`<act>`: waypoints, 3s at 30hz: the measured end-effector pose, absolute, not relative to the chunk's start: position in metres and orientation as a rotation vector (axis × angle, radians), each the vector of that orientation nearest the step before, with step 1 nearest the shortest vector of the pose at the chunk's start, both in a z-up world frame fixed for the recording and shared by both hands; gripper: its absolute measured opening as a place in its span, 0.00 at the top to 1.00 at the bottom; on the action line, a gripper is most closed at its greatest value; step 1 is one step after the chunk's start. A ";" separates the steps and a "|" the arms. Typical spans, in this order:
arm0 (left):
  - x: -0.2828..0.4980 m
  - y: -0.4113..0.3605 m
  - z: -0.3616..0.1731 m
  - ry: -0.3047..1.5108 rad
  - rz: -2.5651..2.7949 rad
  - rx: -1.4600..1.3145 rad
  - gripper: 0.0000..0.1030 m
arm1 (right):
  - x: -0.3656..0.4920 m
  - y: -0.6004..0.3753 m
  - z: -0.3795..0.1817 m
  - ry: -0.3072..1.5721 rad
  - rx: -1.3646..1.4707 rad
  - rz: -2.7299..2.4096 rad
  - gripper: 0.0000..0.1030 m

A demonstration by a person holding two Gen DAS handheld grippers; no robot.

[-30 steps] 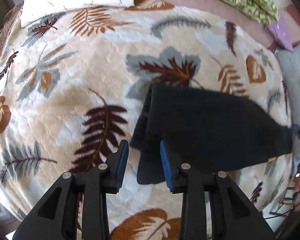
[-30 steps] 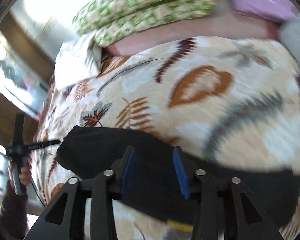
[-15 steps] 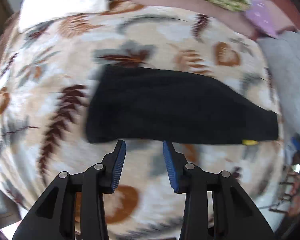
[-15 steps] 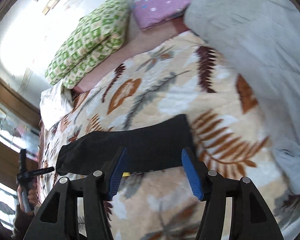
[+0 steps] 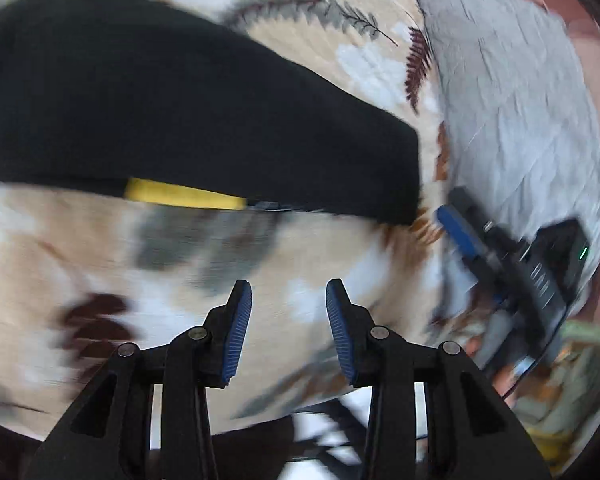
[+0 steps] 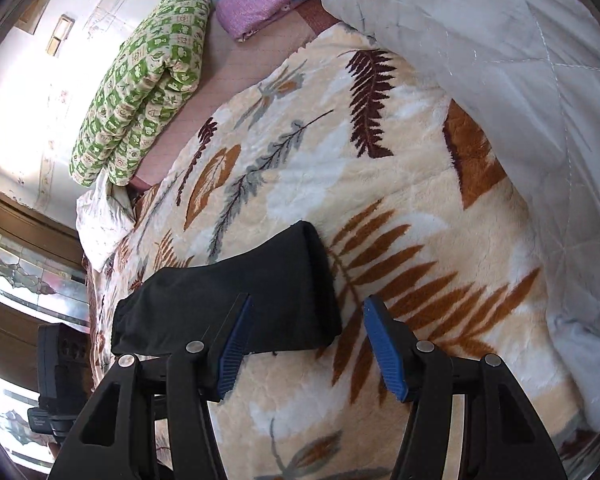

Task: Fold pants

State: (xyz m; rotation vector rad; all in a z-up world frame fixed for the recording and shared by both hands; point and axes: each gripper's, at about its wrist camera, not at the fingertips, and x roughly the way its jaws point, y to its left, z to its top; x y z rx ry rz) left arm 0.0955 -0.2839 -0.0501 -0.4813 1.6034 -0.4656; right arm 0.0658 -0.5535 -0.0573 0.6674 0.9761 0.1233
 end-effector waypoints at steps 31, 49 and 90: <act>0.110 -0.295 -0.092 1.477 -0.190 -1.001 0.89 | 0.106 -0.584 -0.093 0.985 0.781 0.268 0.42; 0.120 -0.303 -0.091 1.499 -0.223 -0.963 0.89 | 0.161 -0.559 -0.122 1.072 0.852 0.444 0.81; 0.144 -0.199 -0.085 1.484 -0.324 -1.191 0.91 | 0.185 -0.391 -0.031 1.108 0.549 0.369 0.87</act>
